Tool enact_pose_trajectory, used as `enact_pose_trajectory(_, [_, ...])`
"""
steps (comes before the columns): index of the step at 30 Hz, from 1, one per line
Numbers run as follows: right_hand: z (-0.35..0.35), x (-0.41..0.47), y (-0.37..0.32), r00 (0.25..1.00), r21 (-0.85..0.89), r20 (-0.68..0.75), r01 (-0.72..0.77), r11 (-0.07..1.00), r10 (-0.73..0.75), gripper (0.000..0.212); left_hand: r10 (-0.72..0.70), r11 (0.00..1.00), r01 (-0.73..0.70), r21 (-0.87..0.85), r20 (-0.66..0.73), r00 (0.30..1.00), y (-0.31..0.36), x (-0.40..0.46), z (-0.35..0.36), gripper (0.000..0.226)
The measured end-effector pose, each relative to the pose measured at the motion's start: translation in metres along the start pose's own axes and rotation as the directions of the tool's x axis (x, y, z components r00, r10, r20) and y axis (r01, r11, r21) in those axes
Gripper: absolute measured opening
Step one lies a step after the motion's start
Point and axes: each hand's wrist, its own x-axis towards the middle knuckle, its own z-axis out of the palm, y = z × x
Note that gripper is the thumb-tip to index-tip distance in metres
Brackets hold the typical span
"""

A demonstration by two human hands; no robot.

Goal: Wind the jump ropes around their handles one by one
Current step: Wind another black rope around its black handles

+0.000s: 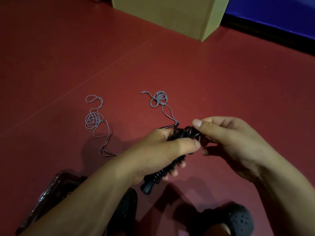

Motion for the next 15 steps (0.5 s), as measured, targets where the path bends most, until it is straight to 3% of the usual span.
enact_pose_trajectory(9, [-0.009, 0.003, 0.007, 0.987, -0.161, 0.051, 0.162, 0.974, -0.155, 0.009, 0.003, 0.995, 0.001, 0.099, -0.042, 0.999, -0.006, 0.003, 0.000, 0.018])
enact_pose_trajectory(15, [0.001, 0.014, 0.020, 0.954, -0.216, -0.145, 0.228, 0.950, -0.262, 0.016, 0.059, 0.996, -0.050, 0.067, -0.137, 0.989, -0.007, 0.010, 0.008, 0.027])
